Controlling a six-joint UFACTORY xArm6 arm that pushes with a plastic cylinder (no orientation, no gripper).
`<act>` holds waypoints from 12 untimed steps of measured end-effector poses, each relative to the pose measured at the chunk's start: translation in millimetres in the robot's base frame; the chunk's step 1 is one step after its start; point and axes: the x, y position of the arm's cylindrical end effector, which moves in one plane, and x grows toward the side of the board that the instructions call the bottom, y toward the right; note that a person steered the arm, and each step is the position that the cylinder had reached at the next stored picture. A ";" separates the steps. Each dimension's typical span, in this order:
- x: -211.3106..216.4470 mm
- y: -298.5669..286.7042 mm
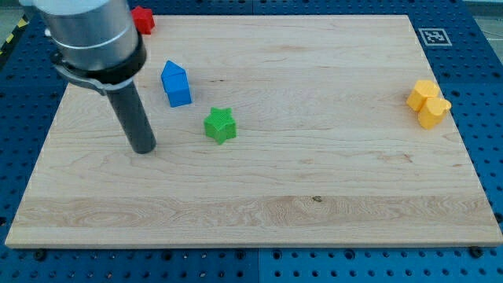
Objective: Drag green star towards top right of the blue triangle
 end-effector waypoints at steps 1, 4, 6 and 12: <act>9.8 22.2; 13.0 35.7; 13.4 52.0; -14.7 100.3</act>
